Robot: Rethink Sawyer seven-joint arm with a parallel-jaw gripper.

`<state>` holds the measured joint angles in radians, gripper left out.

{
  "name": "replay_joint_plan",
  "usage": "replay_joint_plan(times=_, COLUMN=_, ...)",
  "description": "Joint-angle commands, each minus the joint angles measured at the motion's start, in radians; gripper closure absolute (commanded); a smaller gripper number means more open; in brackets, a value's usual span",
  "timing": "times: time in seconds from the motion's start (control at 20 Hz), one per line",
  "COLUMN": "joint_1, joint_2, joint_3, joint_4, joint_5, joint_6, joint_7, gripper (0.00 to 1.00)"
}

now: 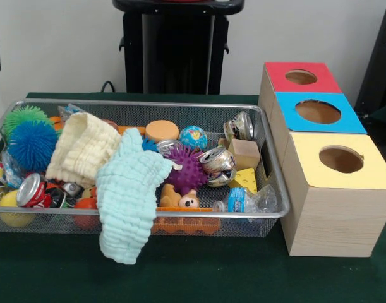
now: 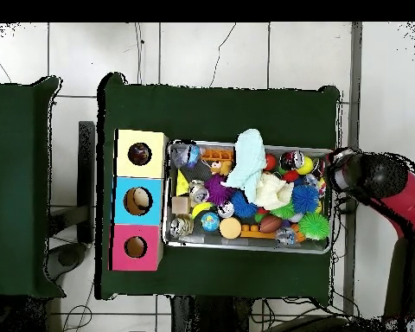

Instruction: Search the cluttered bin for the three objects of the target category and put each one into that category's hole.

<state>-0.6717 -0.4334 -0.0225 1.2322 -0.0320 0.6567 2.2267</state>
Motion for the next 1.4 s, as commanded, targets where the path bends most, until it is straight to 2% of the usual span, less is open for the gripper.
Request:
replay_joint_plan(times=0.05, joint_1=0.009, joint_2=0.001, joint_3=0.018, joint_4=0.110, joint_5=0.003, joint_6=0.031, joint_7=0.064, gripper=1.00)
replay_joint_plan(times=0.7, joint_1=-0.008, joint_2=-0.007, joint_3=0.022, joint_4=0.093, joint_5=-0.009, joint_6=0.057, joint_7=0.017, gripper=1.00)
replay_joint_plan(times=1.05, joint_1=0.000, joint_2=-0.003, joint_3=0.013, joint_4=0.090, joint_5=-0.013, joint_6=0.046, joint_7=0.030, gripper=1.00)
replay_joint_plan(times=1.25, joint_1=0.011, joint_2=-0.025, joint_3=0.003, joint_4=0.122, joint_5=-0.006, joint_6=0.057, joint_7=0.050, gripper=1.00)
replay_joint_plan(times=1.4, joint_1=0.026, joint_2=-0.066, joint_3=0.002, joint_4=0.211, joint_5=0.015, joint_6=0.035, joint_7=0.089, gripper=1.00)
